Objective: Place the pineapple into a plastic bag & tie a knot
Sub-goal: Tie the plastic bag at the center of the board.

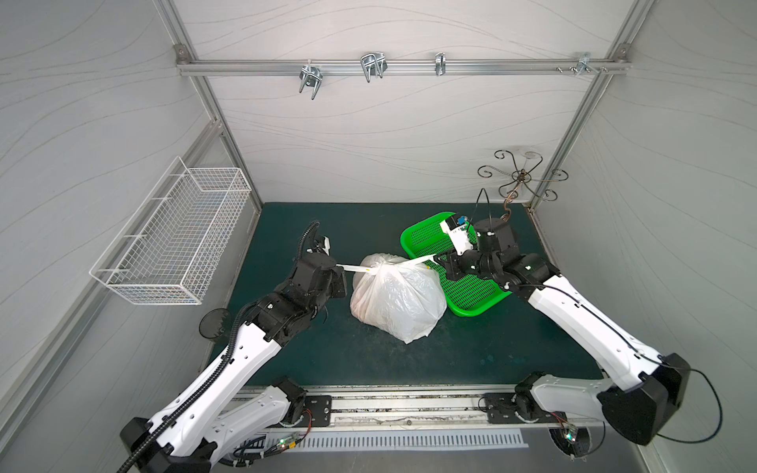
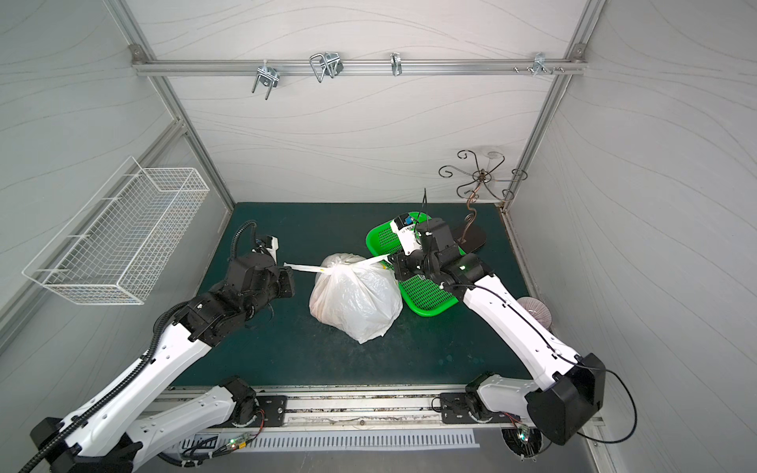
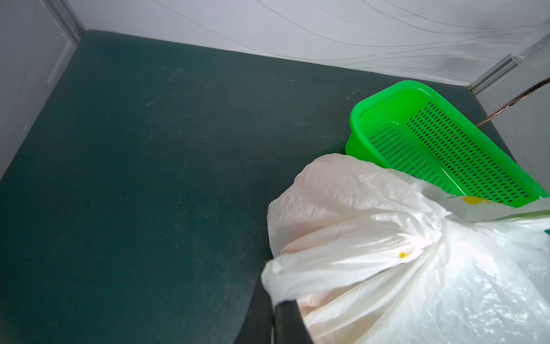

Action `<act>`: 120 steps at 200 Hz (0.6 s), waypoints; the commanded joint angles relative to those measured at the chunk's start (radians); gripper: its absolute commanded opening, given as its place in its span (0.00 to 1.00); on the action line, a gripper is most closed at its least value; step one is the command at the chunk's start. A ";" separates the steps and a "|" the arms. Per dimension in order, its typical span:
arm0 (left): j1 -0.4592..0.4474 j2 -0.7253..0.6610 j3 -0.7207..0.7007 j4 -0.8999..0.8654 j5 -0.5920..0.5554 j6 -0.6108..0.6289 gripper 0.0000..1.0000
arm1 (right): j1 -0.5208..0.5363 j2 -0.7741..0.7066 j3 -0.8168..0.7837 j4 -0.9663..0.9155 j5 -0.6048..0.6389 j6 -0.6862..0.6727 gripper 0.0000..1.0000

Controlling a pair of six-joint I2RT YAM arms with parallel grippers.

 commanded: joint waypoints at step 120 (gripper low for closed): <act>0.051 -0.071 -0.277 0.010 -0.203 -0.131 0.00 | -0.165 -0.094 -0.324 0.034 0.081 0.044 0.00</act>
